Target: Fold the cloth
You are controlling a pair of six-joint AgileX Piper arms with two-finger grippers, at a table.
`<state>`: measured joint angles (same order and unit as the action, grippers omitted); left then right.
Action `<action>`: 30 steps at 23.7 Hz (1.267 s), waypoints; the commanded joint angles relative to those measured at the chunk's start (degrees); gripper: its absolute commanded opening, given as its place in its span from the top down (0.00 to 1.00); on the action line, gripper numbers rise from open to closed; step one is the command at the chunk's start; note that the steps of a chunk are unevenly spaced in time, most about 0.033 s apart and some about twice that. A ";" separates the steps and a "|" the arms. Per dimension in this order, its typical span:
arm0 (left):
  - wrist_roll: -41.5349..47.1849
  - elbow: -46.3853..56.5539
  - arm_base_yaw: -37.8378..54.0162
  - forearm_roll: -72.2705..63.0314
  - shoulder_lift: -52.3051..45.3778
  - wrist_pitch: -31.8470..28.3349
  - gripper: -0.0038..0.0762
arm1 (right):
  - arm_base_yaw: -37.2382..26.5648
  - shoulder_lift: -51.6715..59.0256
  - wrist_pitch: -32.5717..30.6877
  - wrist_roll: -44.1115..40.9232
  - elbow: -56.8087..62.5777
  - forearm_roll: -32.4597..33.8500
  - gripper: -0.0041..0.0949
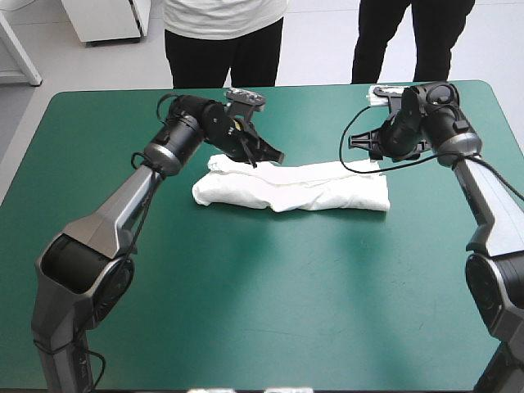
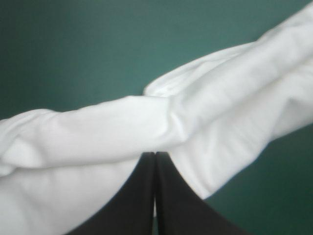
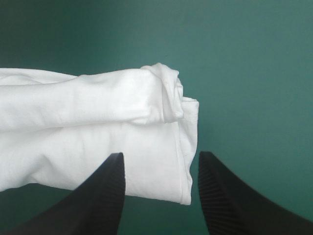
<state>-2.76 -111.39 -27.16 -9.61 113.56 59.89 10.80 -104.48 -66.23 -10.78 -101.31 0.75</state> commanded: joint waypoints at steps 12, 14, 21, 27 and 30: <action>-0.58 -1.55 -5.28 -1.66 8.07 -3.85 0.96 | -10.88 5.04 0.37 3.08 -1.62 -10.22 0.58; -1.44 -1.55 -5.38 -1.89 10.77 -2.98 0.96 | -12.49 4.88 0.23 4.75 -1.13 -12.37 0.58; -1.56 -1.55 -5.38 -2.84 11.90 -1.91 0.96 | -12.99 2.80 -2.17 12.00 -1.13 -20.64 0.48; -1.56 -1.55 -5.38 -3.07 11.90 -0.52 0.96 | -12.99 -1.22 -3.76 13.98 -0.99 -22.12 0.29; -1.56 -1.55 -5.38 -3.07 11.90 0.35 0.96 | -12.99 -1.61 -1.03 15.37 2.52 -22.73 0.29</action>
<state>-4.48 -112.03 -32.22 -10.94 127.68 58.46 -1.75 -108.64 -69.69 2.70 -99.99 -20.13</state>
